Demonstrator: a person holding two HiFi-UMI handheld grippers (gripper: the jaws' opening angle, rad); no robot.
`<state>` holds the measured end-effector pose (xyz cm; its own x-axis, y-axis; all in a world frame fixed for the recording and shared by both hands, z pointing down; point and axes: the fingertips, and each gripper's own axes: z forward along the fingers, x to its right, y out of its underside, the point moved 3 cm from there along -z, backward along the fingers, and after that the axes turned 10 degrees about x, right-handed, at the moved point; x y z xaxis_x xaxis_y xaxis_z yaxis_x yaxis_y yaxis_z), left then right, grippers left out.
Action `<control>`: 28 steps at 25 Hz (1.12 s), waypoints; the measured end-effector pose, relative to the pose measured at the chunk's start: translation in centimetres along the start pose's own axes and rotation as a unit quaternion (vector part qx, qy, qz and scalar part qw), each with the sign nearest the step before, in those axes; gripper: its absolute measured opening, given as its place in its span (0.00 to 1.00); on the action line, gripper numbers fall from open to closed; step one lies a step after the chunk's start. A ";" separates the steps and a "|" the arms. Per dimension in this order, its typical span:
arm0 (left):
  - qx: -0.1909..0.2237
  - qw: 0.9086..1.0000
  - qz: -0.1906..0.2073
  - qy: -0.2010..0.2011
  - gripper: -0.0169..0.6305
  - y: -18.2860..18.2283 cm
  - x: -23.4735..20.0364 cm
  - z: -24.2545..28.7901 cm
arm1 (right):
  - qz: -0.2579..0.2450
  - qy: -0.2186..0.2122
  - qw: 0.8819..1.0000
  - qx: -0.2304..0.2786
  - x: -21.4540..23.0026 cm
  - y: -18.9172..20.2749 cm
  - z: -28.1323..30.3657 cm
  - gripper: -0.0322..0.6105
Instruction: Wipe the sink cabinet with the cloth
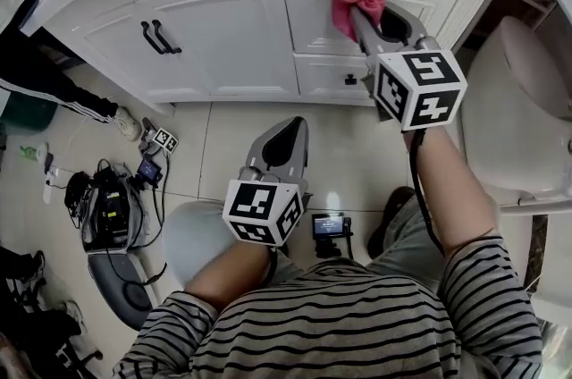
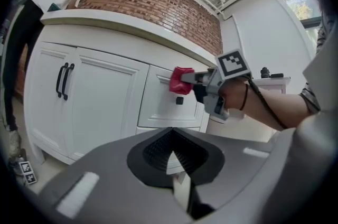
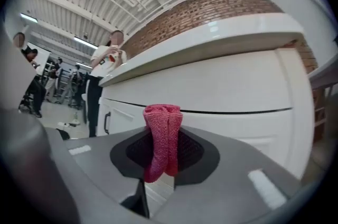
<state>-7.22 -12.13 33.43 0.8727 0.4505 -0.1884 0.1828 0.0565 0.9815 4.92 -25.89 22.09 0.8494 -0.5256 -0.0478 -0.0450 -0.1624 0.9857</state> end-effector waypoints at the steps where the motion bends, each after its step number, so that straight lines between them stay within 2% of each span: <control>1: 0.000 1.000 0.001 -0.002 0.03 0.0 -0.2 -0.1 | -0.006 -0.025 1.000 -0.005 -2.1 0.6 1.7 0.19; 4: 0.001 1.000 0.005 -0.013 0.03 -0.1 -0.8 -0.3 | -0.039 -0.064 0.997 -0.024 -5.7 2.2 5.4 0.19; 8: 0.001 1.000 0.005 -0.018 0.03 -0.3 -1.4 -0.5 | -0.055 -0.060 0.996 -0.033 -5.0 2.7 6.0 0.19; 15: -0.003 1.000 0.011 -0.007 0.03 0.2 -0.9 -0.3 | -0.038 0.027 0.998 -0.037 2.4 3.2 0.5 0.19; 23: -0.009 1.000 0.021 -0.010 0.03 0.5 -0.5 -0.1 | -0.038 0.134 0.989 -0.058 11.8 3.1 -7.0 0.20; 26: -0.007 1.000 0.018 -0.006 0.03 0.4 -0.2 0.0 | -0.031 0.169 0.984 -0.056 12.3 3.0 -8.5 0.19; 28: -0.004 1.000 0.015 -0.002 0.03 0.3 -0.1 0.1 | -0.008 0.154 0.987 -0.043 10.3 2.9 -7.9 0.19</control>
<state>-7.21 -12.20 33.70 0.8795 0.4486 -0.1588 0.1523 0.0507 0.9870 17.73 -25.18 25.75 0.9698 -0.2423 -0.0260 0.0042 -0.0903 0.9959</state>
